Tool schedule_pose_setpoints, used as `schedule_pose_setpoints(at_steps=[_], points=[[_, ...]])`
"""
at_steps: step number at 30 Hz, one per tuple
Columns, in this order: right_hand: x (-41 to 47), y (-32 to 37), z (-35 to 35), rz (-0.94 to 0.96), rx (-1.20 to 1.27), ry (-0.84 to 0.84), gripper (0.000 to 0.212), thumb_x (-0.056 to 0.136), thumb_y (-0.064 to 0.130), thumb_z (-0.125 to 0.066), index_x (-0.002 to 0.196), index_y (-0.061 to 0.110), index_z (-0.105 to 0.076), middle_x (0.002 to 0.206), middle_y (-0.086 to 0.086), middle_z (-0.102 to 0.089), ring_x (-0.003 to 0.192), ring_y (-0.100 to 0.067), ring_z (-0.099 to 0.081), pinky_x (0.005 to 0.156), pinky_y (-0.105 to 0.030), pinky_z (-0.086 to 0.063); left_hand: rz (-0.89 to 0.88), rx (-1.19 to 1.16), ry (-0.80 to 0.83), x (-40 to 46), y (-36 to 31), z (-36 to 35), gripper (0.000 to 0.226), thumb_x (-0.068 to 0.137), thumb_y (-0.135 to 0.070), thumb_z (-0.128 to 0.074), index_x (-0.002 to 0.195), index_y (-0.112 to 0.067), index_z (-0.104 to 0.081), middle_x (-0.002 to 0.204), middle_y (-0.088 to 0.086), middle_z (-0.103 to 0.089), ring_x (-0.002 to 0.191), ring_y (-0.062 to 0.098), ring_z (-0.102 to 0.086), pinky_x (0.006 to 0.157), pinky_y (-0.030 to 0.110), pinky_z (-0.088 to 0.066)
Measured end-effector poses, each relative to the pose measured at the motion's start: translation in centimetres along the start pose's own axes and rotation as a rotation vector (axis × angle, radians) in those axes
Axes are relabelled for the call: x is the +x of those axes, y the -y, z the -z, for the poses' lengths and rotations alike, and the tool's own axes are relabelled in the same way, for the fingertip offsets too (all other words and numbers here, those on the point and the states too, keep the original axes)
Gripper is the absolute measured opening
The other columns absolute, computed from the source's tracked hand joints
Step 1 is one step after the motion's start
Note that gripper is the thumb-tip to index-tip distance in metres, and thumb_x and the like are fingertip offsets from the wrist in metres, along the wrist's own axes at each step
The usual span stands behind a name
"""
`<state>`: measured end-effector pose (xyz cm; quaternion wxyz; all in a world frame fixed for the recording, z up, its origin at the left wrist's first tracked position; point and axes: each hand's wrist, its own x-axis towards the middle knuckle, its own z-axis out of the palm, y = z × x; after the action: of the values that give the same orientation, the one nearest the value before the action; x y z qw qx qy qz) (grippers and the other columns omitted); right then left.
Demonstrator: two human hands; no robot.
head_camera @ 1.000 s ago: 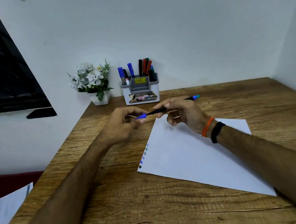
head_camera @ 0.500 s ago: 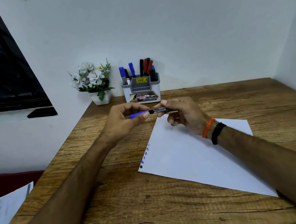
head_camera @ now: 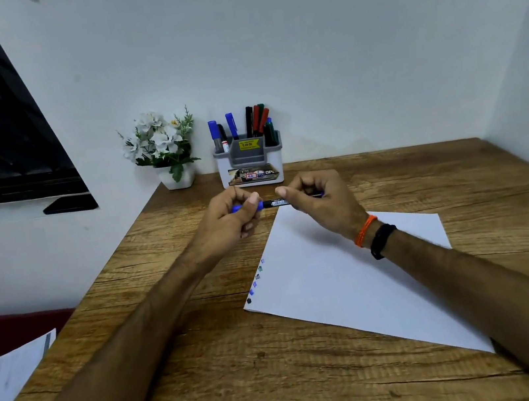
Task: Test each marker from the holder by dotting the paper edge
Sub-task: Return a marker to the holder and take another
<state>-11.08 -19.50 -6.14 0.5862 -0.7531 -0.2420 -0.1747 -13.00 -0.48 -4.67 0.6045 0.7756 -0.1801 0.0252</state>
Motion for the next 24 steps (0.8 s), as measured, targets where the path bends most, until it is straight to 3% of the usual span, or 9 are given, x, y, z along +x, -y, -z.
schedule_pose_setpoints(at_steps=[12, 16, 18, 24], points=[[-0.4, -0.2, 0.1, -0.023, 0.017, 0.036, 0.035, 0.090, 0.022, -0.067, 0.058, 0.021, -0.053, 0.051, 0.004, -0.044, 0.042, -0.006, -0.033, 0.045, -0.021, -0.030, 0.004, 0.023, -0.012, -0.2, 0.4, -1.1, 0.018, 0.100, -0.019, -0.047, 0.087, -0.007, -0.049, 0.057, -0.003, -0.048, 0.052, 0.011, -0.041, 0.050, 0.024, -0.037], [0.4, 0.4, 0.9, -0.025, 0.031, 0.062, 0.031, 0.093, 0.015, -0.065, 0.062, 0.013, -0.056, 0.051, 0.004, -0.050, 0.043, -0.005, -0.038, 0.045, -0.016, -0.032, -0.009, -0.020, 0.022, 0.2, -0.4, -0.2, 0.011, 0.098, -0.016, -0.051, 0.091, -0.008, -0.053, 0.067, 0.003, -0.057, 0.057, 0.011, -0.053, 0.055, 0.024, -0.048], [0.6, 0.5, 0.8, -0.086, 0.093, 0.043, 0.026, 0.092, 0.018, -0.066, 0.067, 0.010, -0.061, 0.053, 0.002, -0.057, 0.043, -0.007, -0.041, 0.043, -0.016, -0.033, -0.031, -0.084, -0.044, 0.5, -0.7, 0.2, 0.003, 0.093, -0.011, -0.058, 0.093, -0.008, -0.057, 0.073, 0.005, -0.064, 0.062, 0.010, -0.061, 0.059, 0.022, -0.053], [0.9, 0.1, 0.2, -0.214, 0.031, 0.071, 0.030, 0.091, 0.031, -0.066, 0.091, 0.001, -0.071, 0.077, -0.007, -0.074, 0.062, -0.007, -0.065, 0.053, -0.016, -0.045, -0.021, -0.173, -0.310, 1.7, -0.7, 0.5, 0.019, 0.078, -0.007, -0.075, 0.095, -0.008, -0.066, 0.089, 0.007, -0.073, 0.081, 0.015, -0.072, 0.072, 0.025, -0.059]])
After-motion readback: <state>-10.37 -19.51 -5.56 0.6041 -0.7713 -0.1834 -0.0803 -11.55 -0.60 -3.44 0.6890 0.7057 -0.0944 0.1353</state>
